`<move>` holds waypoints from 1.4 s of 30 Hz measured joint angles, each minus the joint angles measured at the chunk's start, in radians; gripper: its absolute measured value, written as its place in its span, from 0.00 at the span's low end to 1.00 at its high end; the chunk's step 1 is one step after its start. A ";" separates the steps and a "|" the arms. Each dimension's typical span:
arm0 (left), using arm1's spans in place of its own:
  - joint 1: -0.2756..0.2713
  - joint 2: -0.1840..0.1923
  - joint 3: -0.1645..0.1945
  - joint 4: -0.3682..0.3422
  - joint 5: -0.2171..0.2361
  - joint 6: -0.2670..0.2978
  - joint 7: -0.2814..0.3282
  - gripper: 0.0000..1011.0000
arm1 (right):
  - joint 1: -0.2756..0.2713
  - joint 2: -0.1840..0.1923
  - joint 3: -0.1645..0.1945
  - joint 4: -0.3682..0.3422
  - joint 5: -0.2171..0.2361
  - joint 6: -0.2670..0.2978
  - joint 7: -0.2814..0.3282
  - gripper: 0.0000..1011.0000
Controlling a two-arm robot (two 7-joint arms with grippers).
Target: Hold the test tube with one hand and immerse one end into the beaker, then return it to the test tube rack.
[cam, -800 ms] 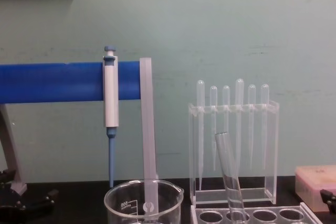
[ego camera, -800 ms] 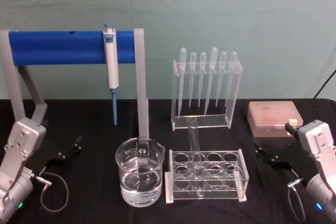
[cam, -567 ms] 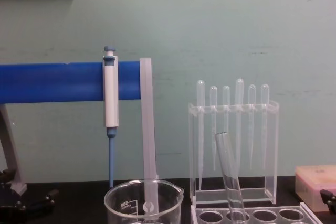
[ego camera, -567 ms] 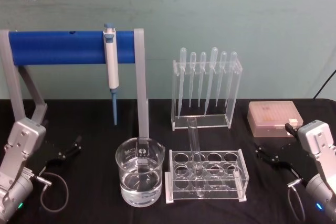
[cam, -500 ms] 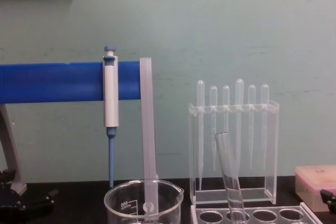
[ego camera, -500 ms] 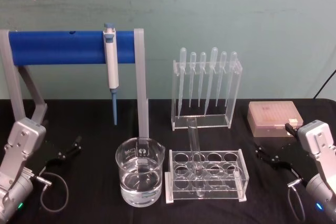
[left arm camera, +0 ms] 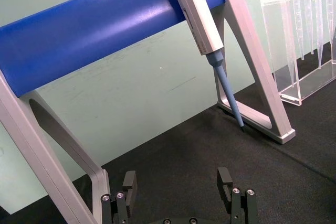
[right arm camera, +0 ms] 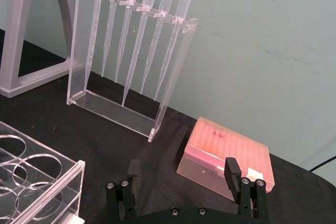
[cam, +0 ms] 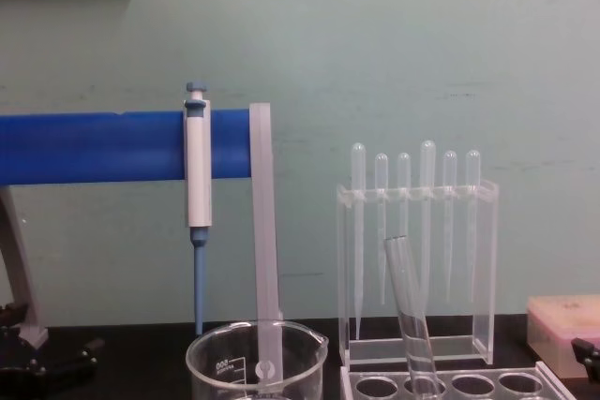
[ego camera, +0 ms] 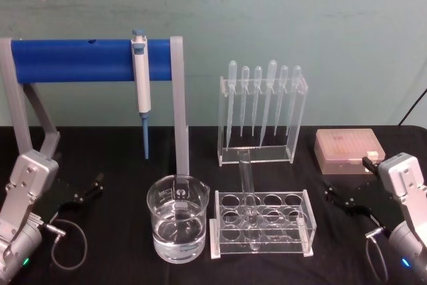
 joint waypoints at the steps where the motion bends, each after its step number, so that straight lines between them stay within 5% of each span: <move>1: 0.000 0.000 0.000 0.000 0.000 0.000 0.000 0.99 | 0.000 0.000 0.000 0.000 0.000 0.000 0.000 0.99; 9: 0.000 0.000 0.000 0.000 0.000 0.000 0.000 0.99 | -0.002 0.001 0.002 -0.002 0.000 0.000 0.000 0.99; 13: 0.000 0.000 0.000 0.000 0.000 0.000 0.000 0.99 | -0.045 0.020 0.025 -0.053 -0.001 -0.001 -0.005 0.99; 20: 0.000 0.000 0.000 0.000 0.000 0.000 0.000 0.99 | -0.183 0.080 0.077 -0.215 0.016 -0.010 -0.015 0.99; 27: 0.000 0.000 0.000 0.000 0.000 0.000 0.000 0.99 | -0.280 0.112 0.103 -0.367 0.108 0.007 0.067 0.99; 34: 0.000 0.000 0.000 0.000 0.000 0.000 0.000 0.99 | -0.231 0.064 0.058 -0.396 0.137 0.050 0.153 0.99; 42: 0.000 0.000 0.000 0.000 0.000 0.000 0.000 0.99 | -0.075 -0.065 0.004 -0.318 0.179 0.164 0.239 0.99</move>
